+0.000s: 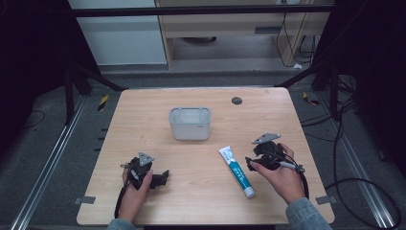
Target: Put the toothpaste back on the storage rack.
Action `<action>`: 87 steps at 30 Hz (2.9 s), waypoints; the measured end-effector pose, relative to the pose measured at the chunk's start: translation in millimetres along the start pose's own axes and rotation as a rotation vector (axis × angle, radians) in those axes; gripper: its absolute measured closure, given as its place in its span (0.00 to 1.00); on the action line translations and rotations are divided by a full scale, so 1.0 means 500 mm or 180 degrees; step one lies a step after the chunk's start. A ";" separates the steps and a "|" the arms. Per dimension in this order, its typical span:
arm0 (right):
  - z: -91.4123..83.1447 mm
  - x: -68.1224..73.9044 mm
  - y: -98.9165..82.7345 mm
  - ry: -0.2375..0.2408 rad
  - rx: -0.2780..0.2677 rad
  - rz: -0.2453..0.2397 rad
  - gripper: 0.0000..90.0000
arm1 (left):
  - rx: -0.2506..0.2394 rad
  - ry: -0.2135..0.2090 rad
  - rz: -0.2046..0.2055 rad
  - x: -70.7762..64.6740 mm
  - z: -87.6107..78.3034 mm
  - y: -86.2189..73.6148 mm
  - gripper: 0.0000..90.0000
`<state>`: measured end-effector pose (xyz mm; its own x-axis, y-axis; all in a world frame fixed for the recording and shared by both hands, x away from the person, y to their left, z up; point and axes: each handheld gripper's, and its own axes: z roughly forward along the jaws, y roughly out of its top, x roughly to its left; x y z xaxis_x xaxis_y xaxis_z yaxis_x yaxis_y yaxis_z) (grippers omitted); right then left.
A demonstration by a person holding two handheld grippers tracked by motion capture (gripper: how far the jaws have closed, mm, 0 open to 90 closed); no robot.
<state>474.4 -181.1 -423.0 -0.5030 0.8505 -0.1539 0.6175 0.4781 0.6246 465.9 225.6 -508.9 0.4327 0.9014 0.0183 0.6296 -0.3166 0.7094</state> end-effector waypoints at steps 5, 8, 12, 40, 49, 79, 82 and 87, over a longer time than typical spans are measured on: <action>0.010 0.021 0.012 0.0165 0.0106 -0.0034 0.28 | 0.0000 0.0000 0.0000 0.000 0.000 0.000 0.00; 0.017 0.045 0.024 0.0245 0.0168 -0.0122 0.35 | 0.0002 0.0000 0.0002 0.000 0.000 0.000 0.00; 0.027 0.056 0.032 0.0354 0.0252 -0.0032 0.41 | 0.0002 0.0003 0.0000 0.000 0.001 0.001 0.00; 0.146 0.106 0.046 0.0465 0.0759 0.0099 0.46 | 0.0004 -0.0046 0.0054 -0.010 0.009 0.009 0.00; 0.157 0.097 0.049 0.0454 0.0761 0.0165 0.56 | -0.0005 -0.0057 0.0059 -0.013 0.011 0.011 0.00; 0.154 0.076 0.052 0.0568 0.0842 0.0063 0.76 | 0.0004 -0.0092 0.0099 -0.022 0.014 0.014 0.00; 0.151 0.075 0.053 0.0582 0.0841 0.0090 0.79 | 0.0003 -0.0093 0.0101 -0.022 0.014 0.014 0.00; 0.144 0.074 0.055 0.0557 0.0798 0.0117 0.85 | 0.0003 -0.0097 0.0104 -0.023 0.014 0.014 0.00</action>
<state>516.1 -120.6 -466.8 -0.5606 0.8280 0.0130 0.7562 0.5054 0.4156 470.1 211.1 -508.9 0.4725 0.8811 0.0199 0.6154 -0.3461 0.7082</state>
